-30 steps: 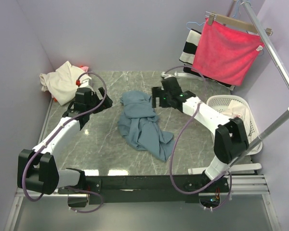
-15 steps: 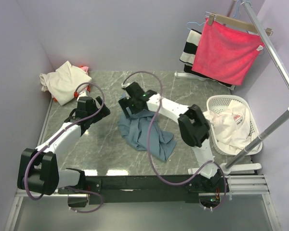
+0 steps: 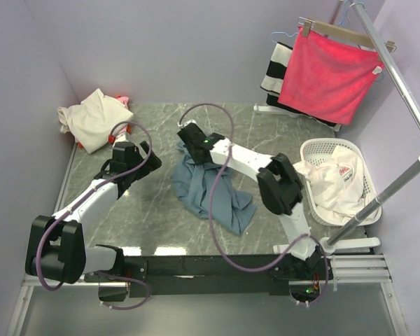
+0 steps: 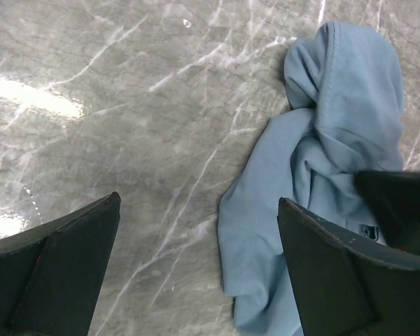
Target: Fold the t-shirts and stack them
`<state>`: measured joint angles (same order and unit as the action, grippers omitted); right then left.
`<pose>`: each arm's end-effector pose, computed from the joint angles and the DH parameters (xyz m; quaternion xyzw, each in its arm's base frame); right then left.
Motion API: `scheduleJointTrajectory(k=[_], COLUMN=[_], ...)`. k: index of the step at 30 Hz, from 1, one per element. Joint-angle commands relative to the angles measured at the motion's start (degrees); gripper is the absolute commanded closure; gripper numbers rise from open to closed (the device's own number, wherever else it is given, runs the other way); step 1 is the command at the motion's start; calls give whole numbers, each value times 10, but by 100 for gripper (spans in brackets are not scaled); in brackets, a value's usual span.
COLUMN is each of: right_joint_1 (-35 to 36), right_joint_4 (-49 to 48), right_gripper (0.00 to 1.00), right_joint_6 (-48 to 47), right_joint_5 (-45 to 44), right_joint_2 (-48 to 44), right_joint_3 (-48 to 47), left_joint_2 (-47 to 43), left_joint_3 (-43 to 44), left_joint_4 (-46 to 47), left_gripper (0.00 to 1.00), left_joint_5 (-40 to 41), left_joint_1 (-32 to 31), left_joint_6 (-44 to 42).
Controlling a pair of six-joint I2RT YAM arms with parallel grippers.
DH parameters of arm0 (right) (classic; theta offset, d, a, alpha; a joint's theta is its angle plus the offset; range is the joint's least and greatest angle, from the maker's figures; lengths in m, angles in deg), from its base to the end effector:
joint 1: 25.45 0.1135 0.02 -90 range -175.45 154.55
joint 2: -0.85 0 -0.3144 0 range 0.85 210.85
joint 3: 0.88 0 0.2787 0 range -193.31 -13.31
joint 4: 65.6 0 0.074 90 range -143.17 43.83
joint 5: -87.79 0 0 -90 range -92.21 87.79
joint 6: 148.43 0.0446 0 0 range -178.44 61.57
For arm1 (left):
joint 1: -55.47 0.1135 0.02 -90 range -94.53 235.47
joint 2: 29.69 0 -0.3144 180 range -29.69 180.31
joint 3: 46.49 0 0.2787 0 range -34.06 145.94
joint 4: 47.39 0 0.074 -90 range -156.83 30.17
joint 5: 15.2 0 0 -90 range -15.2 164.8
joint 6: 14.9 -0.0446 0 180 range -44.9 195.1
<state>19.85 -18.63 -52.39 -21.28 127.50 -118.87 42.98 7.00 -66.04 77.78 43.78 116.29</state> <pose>0.3964 0.3798 0.2279 -0.2704 0.9038 -0.0164 0.3312 0.2778 -0.0551 0.2494 -0.2396 0.8653 -0.1748 0.4040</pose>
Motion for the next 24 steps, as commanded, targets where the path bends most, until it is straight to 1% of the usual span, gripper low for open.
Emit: scheduleJointTrajectory(k=[1,2,3,4,6,7,8,9,10,12,14,19,22,24], right_joint_1=[-13,-20,-32,-64,-106,-123,-160,-174,-190,-224,-232,-237,-236,-237], right_joint_4=[-76,-84,-84,-70,-46,-44,-46,-45,-45,-44,-36,-26,-28,-29], right_gripper=[100,100,100,100,100,100,100,100,100,100,100,100,100,100], right_joint_6=[5,11,32,44,73,78,80,82,82,85,92,121,125,125], right_joint_5=[-83,-117,-126,-131,-128,-130,-133,-136,-135,-126,-124,-99,-87,-87], right_joint_2=[-191,-218,-259,-276,-317,-330,-343,-362,-371,-382,-385,-388,-388,-388], right_joint_3=[82,100,121,130,162,179,198,237,256,301,317,336,347,354], left_joint_2=[-2,0,4,12,26,41,49,59,77,99,134,227,259,265], left_joint_3=[1,4,6,9,22,26,33,37,40,52,71,123,157,169], left_joint_4=[38,42,42,44,45,46,49,58,58,78,86,99,109,114], left_gripper=[1,1,1,1,1,1,1,0,0,1,1,1,1,0], left_joint_5=[-32,-38,-47,-54,-77,-89,-100,-113,-140,-162,-171,-163,-177,-186], left_joint_1=[3,3,3,3,3,2,2,2,1,-5,-20,-68,-96,-109], left_joint_6=[-13,-15,-16,-22,-30,-33,-36,-38,-42,-45,-52,-48,-44,-43])
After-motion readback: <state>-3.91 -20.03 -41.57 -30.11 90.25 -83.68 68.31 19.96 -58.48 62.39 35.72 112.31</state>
